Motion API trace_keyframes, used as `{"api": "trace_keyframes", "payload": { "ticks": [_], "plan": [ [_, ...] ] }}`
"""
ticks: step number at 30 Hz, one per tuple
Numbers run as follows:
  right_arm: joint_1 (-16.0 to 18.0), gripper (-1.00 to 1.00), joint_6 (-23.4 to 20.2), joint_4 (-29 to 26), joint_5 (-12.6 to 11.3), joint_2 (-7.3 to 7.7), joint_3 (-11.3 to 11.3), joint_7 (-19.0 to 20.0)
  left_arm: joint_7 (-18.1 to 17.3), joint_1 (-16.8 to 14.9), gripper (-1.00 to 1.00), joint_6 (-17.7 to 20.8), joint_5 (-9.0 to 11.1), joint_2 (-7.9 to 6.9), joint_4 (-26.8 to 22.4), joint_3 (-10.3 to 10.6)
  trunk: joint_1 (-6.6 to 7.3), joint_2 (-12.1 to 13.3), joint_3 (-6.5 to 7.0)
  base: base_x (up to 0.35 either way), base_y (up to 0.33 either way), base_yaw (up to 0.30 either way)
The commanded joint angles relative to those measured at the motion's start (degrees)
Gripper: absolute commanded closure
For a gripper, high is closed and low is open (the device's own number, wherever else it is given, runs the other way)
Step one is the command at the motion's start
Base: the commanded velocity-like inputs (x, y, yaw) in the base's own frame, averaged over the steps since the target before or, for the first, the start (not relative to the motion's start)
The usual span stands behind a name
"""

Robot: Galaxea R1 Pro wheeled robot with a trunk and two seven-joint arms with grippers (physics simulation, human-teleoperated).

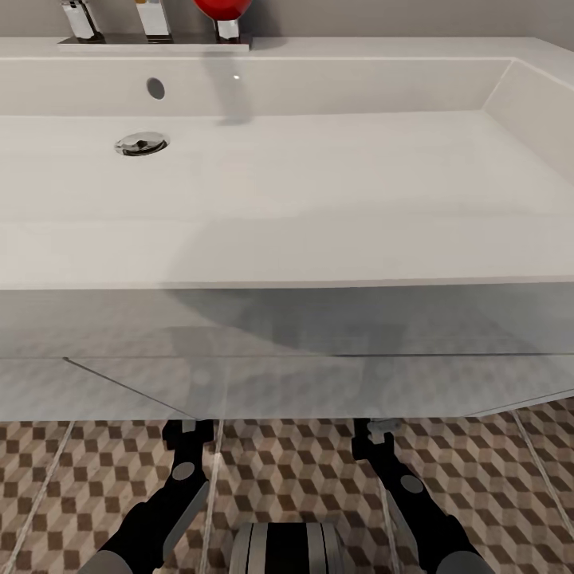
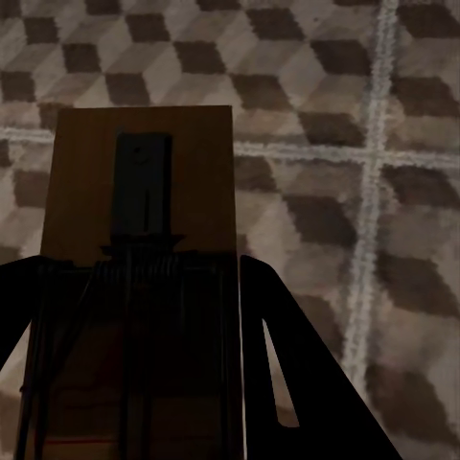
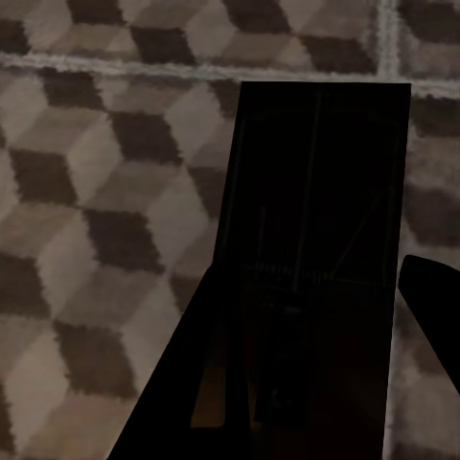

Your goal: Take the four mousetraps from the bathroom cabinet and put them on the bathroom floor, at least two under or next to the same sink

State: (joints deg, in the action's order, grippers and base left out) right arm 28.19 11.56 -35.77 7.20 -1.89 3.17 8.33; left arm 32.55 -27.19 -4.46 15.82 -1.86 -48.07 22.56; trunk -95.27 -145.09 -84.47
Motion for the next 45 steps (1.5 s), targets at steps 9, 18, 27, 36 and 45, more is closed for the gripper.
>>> {"api": "trace_keyframes", "payload": {
  "ticks": [9, 18, 27, 36, 45],
  "plan": [
    [0.02, 1.0, 0.14, 0.0, 0.23, -0.02, 0.34, 0.8, 0.51, -0.06, 1.0, -0.32, 0.44, -0.08, -0.01, 0.38, 0.01, -0.01, -0.03, 0.0, 0.0, 0.0],
    [0.02, 1.0, 0.13, 0.0, 0.75, -0.03, 0.28, 0.42, 0.38, -0.06, 1.0, -0.5, 0.52, -0.2, -0.08, 0.38, 0.01, -0.01, -0.03, 0.0, 0.0, 0.0],
    [0.02, 1.0, 0.13, 0.0, 0.88, -0.04, 0.25, 0.22, 0.15, -0.06, 1.0, -0.52, 0.59, -0.16, -0.1, 0.37, 0.01, -0.01, -0.03, 0.0, 0.0, 0.0],
    [0.02, 1.0, 0.17, 0.0, 0.9, -0.04, 0.25, 0.2, 0.14, -0.06, 1.0, -0.55, 0.55, -0.12, -0.1, 0.38, 0.01, -0.01, -0.03, 0.0, 0.0, 0.0],
    [0.02, 1.0, 0.22, 0.0, 0.69, -0.04, 0.25, 0.09, 0.14, -0.06, 1.0, -0.55, 0.53, -0.08, -0.1, 0.38, 0.01, -0.01, -0.03, 0.0, 0.0, 0.0]
  ]
}}
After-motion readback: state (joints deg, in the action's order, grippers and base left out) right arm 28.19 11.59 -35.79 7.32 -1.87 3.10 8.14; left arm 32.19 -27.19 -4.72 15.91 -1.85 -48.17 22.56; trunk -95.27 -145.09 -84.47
